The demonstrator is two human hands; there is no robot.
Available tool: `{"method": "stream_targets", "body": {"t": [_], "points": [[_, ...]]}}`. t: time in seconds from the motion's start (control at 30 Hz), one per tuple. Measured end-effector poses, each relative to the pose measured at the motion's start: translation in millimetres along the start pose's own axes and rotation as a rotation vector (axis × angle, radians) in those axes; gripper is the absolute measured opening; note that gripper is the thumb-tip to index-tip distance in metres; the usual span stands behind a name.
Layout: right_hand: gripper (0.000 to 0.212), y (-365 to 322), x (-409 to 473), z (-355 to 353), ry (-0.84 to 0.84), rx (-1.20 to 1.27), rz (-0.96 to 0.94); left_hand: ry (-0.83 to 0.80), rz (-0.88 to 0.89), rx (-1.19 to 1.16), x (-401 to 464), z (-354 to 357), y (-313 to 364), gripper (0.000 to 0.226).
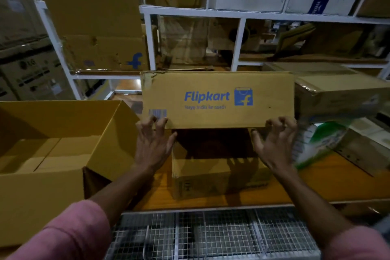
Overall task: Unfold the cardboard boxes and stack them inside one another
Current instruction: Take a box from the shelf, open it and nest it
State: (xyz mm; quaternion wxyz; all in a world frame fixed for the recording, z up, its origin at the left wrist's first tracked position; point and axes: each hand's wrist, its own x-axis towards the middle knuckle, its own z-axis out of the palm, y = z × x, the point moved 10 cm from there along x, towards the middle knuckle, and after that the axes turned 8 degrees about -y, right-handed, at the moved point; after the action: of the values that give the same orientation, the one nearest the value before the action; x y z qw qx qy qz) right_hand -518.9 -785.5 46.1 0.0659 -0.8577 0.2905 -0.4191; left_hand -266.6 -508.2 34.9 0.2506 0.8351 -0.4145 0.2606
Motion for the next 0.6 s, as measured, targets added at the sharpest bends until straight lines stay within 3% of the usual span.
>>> {"method": "stream_targets", "body": {"t": [0.17,0.33,0.6], "points": [[0.055,1.6,-28.9,3.9,-0.197,-0.189,0.124,-0.052,-0.024,0.0,-29.6,5.5,5.9,0.058],[0.06,-4.3,-63.5,14.8,-0.387,-0.358,0.195,-0.158,-0.018,0.167,-58.3,11.8,16.2,0.051],[0.04,-53.9,-64.8,11.9,-0.279,-0.33,0.019,-0.248,0.113,0.217,-57.4,11.1,47.9,0.054]]}}
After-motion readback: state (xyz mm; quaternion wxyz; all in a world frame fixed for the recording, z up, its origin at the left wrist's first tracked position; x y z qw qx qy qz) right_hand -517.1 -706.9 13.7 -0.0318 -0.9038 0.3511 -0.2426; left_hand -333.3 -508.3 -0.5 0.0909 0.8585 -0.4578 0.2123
